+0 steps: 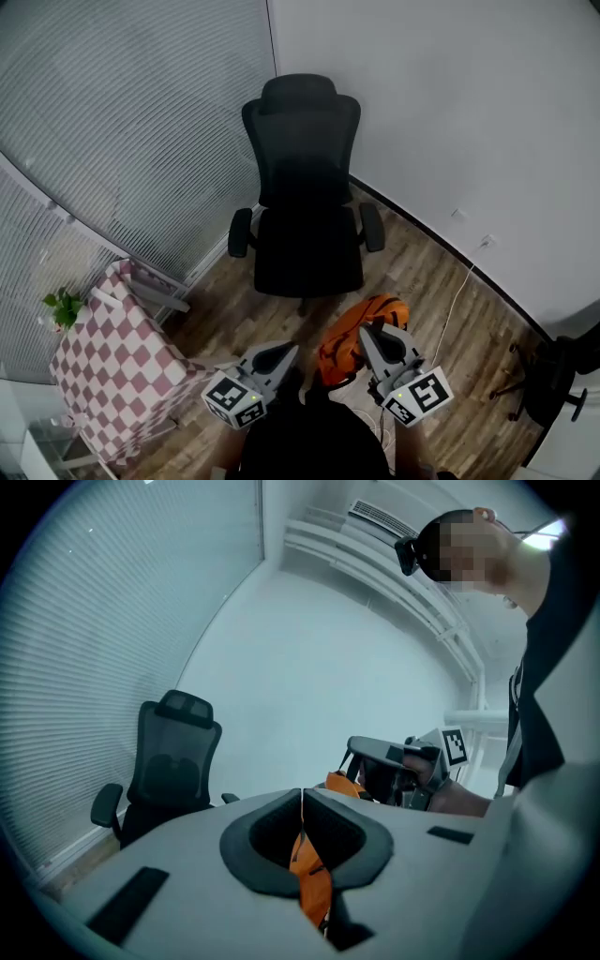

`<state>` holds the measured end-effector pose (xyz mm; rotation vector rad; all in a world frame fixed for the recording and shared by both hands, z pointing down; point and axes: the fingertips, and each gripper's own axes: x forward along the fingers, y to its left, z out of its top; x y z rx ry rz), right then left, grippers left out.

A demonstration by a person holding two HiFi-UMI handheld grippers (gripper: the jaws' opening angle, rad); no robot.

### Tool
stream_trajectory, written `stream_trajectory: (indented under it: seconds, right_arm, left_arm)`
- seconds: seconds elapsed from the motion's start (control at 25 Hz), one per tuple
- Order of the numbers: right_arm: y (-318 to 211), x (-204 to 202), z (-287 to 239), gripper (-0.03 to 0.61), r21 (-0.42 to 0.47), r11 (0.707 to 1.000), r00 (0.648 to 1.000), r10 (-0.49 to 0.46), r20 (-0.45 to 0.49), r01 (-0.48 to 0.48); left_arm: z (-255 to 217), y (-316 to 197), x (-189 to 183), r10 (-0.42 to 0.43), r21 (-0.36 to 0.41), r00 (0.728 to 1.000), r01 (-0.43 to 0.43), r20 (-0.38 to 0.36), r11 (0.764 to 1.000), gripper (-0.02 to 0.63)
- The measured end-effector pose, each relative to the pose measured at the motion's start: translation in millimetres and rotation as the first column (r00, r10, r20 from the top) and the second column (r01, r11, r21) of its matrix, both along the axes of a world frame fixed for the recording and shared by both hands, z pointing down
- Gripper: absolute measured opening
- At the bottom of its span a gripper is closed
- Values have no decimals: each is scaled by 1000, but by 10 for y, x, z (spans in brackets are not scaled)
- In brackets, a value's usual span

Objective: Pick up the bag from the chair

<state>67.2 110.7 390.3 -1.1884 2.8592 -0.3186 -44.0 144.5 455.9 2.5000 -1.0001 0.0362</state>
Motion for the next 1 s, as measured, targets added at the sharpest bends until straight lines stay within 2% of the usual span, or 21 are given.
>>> stream_trajectory:
  seconds: [0.2,0.52,1.0]
  right_arm:
    - [186,-25,-48,20,19,1000,1000,-12,-11,12]
    - [369,-51,-38,20,13,1000,1000,-2,-13,2]
    - [473,-33,-46,20,16,1000,1000,-1,-27,2]
  left_arm:
    - [-78,174,-12,-9,20,1000,9,1,1000,34]
    - [-212,226,-116,3,36,1000,-3,23,999,34]
    - [-258,217,-122,1,59,1000,-2,11,998,34]
